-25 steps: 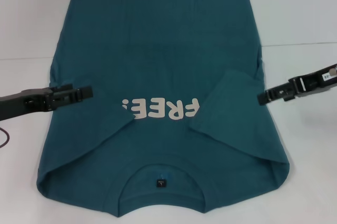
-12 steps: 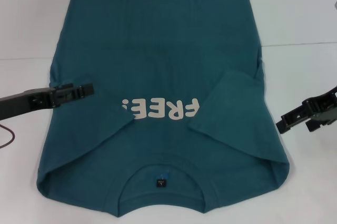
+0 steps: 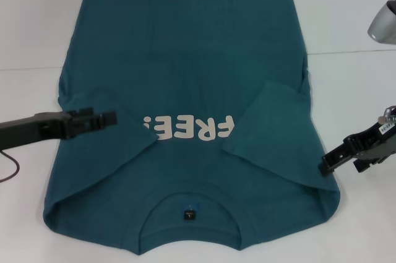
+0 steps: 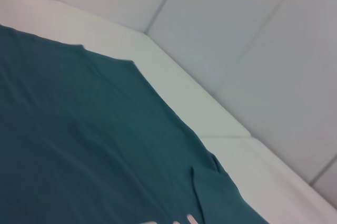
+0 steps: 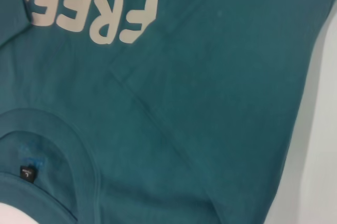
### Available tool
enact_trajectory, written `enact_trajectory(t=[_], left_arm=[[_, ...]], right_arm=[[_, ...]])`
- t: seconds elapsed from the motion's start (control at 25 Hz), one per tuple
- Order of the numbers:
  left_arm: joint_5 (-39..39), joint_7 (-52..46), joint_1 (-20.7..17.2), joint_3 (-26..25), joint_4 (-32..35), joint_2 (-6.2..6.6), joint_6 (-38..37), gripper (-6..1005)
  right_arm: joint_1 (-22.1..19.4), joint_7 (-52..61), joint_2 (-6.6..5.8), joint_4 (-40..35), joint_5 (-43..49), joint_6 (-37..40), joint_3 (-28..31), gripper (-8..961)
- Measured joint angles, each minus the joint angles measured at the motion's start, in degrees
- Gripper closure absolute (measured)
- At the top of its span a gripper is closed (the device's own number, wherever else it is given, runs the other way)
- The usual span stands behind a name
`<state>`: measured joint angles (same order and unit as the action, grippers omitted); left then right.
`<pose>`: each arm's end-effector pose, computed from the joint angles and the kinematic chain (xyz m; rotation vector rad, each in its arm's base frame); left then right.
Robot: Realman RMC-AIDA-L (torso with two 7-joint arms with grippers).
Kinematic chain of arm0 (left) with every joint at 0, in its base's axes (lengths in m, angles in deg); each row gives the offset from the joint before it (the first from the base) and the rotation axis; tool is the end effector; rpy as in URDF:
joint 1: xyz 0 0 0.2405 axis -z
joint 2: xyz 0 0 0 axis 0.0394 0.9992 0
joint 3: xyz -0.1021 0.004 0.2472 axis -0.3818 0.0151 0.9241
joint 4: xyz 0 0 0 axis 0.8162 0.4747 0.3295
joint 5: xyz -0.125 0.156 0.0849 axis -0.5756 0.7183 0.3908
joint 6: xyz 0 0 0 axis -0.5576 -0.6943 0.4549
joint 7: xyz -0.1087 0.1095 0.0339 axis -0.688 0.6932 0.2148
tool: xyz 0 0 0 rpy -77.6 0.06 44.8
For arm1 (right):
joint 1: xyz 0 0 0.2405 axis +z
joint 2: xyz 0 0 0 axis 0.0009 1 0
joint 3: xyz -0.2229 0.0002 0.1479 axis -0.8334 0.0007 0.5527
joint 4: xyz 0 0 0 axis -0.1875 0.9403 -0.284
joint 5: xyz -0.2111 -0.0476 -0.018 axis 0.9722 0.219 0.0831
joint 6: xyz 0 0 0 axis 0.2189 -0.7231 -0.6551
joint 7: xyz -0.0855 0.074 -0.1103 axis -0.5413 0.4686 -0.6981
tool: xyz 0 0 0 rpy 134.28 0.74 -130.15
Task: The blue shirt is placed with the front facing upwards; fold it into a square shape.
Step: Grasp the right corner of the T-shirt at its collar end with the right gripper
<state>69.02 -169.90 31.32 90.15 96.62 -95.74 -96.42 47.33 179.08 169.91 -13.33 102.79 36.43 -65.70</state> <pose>-0.2738 0.3850 0.0243 -2.4189 -1.1848 -0.7447 0.2523 0.4009 0.0506 -2.2126 1.7000 -0.3989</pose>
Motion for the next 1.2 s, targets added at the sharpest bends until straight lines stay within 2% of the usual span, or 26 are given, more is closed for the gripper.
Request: enact_trajectory(t=[0.28, 0.56, 1.2], left_arm=[[1.86, 10.4, -0.24, -0.35, 0.45, 0.0, -5.91, 170], [3.4, 23.38, -0.37, 0.6, 0.6, -0.05, -15.36, 171], [3.61, 26.73, -0.15, 0.89, 0.17, -0.23, -15.81, 172]], right_arm=[[0.84, 0.14, -0.32, 4.79, 0.01, -2.43, -0.08, 12], [1.06, 1.06, -0.03, 6.07, 0.05, -3.86, -2.08, 13], [0.96, 1.25, 0.09, 9.86, 0.75, -7.88, -3.53, 46]])
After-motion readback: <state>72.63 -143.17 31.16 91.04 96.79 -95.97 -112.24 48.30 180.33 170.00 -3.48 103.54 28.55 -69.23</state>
